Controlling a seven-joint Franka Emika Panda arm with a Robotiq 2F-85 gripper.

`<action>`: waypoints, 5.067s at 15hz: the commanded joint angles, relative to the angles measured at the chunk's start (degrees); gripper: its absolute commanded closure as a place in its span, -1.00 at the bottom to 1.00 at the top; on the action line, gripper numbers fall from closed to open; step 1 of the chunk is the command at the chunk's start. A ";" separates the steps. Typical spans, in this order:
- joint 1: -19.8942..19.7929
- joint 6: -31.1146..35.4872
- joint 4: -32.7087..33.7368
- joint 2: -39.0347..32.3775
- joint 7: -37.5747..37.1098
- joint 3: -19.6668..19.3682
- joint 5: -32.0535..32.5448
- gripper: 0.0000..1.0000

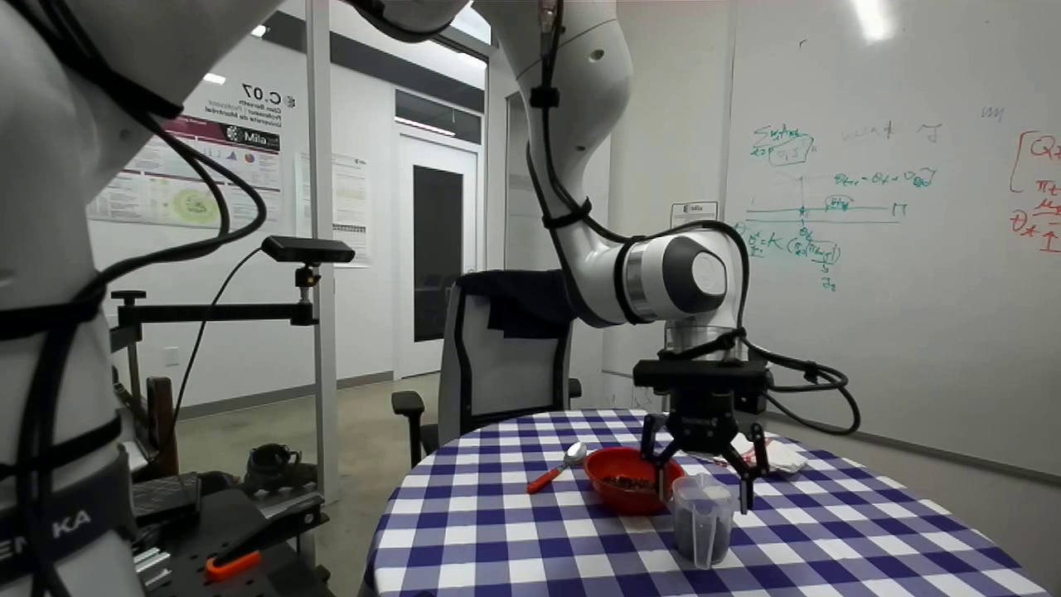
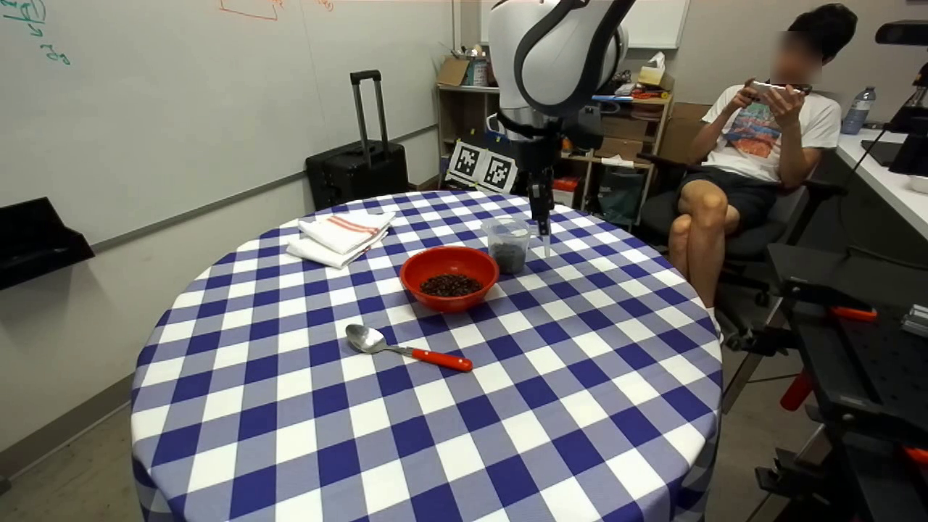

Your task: Pour the contents of the cup into the bowl

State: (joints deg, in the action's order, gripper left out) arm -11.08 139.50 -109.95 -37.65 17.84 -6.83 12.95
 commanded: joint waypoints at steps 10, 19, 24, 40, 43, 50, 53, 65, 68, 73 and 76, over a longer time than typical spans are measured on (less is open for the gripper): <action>-1.05 -0.42 6.67 -5.21 1.77 1.14 -0.13 -0.62; -0.89 -0.79 5.89 -4.54 2.47 0.57 0.74 0.36; -0.63 -1.10 5.14 -3.75 3.02 0.46 0.98 0.86; 8.14 -16.70 6.17 3.60 6.00 -0.49 18.96 0.86; 10.42 -19.92 7.36 3.32 5.10 -0.64 25.45 0.86; 13.65 -24.48 9.20 1.62 4.44 1.76 39.66 0.86; 14.99 -26.06 9.23 0.90 3.47 2.68 45.00 0.86; 18.87 -35.28 9.96 -3.30 -2.76 5.73 64.03 0.86; 19.66 -38.24 10.62 -5.37 -3.39 6.29 67.39 0.86; 21.58 -43.72 11.42 -8.63 -4.71 6.99 73.01 0.86; 22.84 -47.29 12.08 -10.39 -5.37 7.45 76.10 0.86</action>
State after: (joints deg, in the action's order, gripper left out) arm 10.37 96.76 -100.10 -45.52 13.46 0.24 85.91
